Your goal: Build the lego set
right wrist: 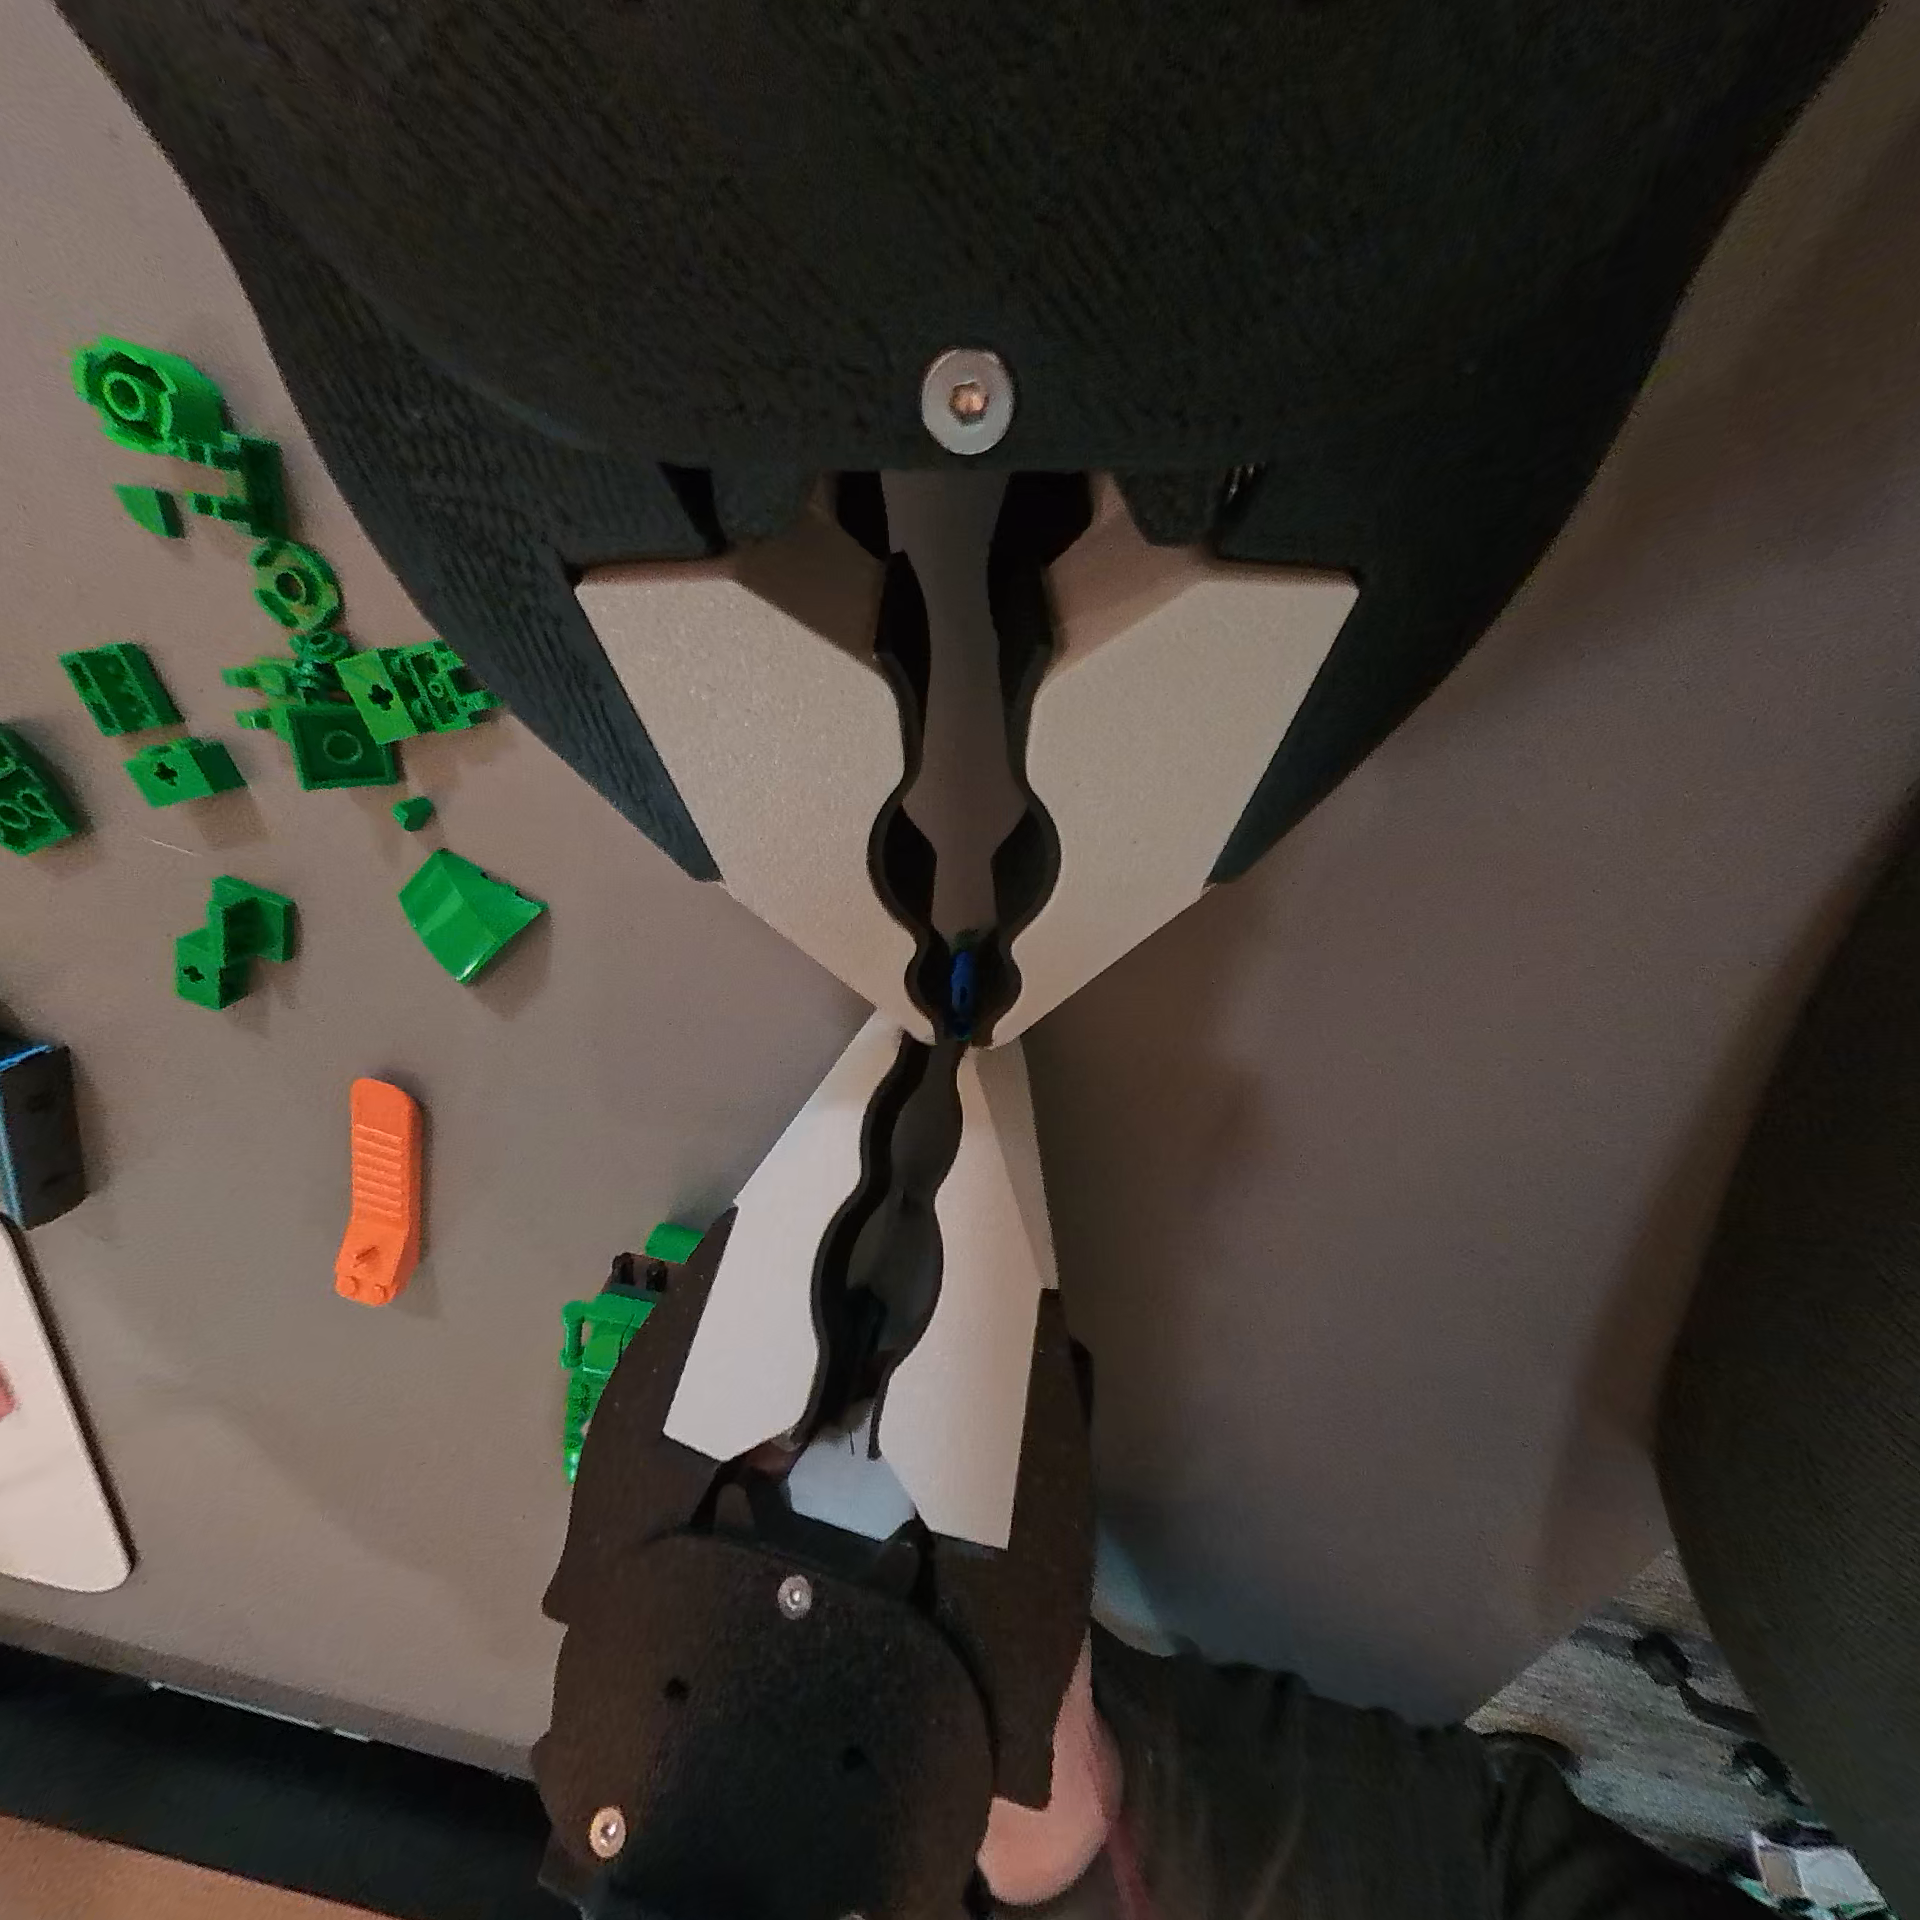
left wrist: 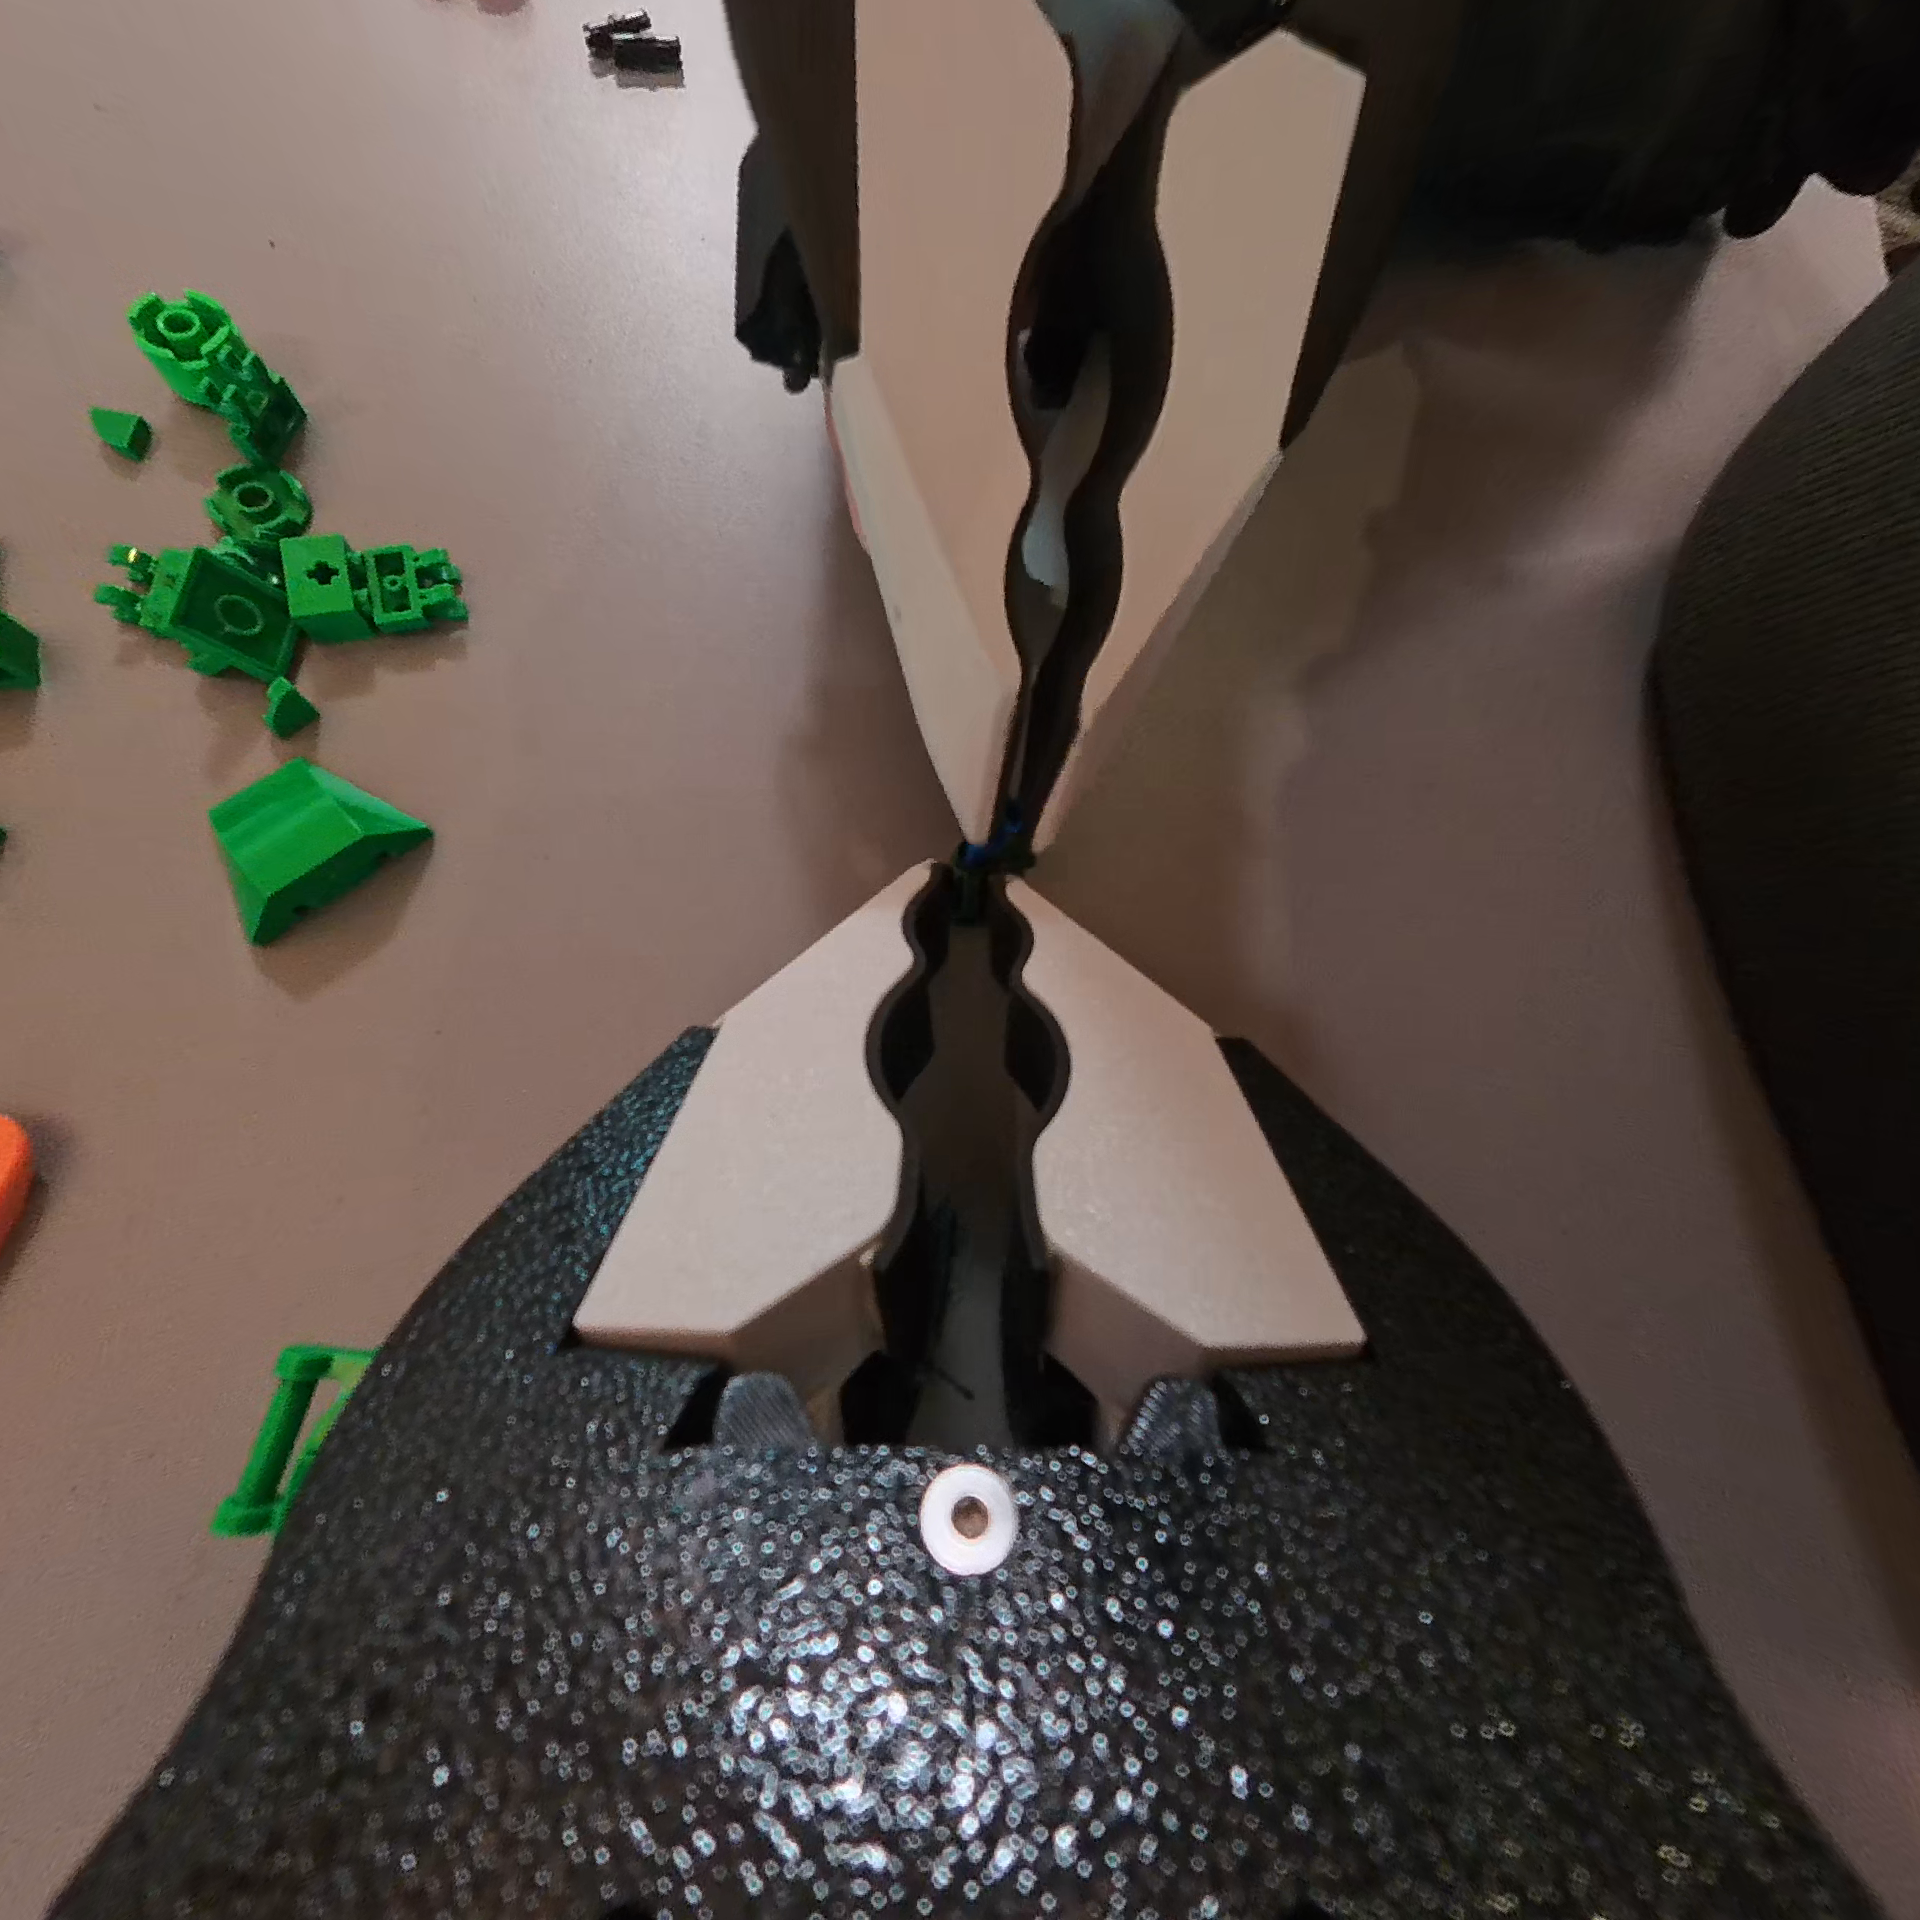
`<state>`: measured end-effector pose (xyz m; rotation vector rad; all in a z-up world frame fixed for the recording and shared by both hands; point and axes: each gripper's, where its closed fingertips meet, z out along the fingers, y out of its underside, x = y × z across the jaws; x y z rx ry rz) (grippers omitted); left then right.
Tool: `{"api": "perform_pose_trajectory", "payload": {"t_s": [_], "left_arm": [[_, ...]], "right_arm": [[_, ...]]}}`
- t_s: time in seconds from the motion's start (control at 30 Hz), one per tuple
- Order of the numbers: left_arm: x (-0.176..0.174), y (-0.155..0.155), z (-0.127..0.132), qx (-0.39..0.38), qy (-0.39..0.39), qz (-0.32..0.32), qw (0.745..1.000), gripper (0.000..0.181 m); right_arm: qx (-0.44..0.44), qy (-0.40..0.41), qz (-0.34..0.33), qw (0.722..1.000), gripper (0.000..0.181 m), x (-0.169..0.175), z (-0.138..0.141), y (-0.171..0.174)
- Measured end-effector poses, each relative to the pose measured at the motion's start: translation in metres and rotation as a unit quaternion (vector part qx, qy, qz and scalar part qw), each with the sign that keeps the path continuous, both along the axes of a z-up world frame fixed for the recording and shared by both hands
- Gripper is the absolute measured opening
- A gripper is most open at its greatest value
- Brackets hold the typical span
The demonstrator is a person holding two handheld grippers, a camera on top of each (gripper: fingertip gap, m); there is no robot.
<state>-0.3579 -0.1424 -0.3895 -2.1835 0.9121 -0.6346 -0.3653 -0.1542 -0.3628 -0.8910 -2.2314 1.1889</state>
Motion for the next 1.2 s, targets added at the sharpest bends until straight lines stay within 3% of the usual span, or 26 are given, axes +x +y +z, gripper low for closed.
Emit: {"api": "perform_pose_trajectory", "payload": {"t_s": [0.57,1.2], "left_arm": [[-0.0001,-0.0002,0.0001,0.001,0.0,-0.001,1.0,0.005],[-0.0003,-0.0003,0.0001,0.0,0.0,-0.001,1.0,0.005]], "right_arm": [[-0.045,-0.034,-0.014,0.998,0.002,0.0048,-0.002,0.0068],[-0.035,-0.019,-0.014,0.999,0.002,-0.0011,-0.0009,-0.0002]]}}
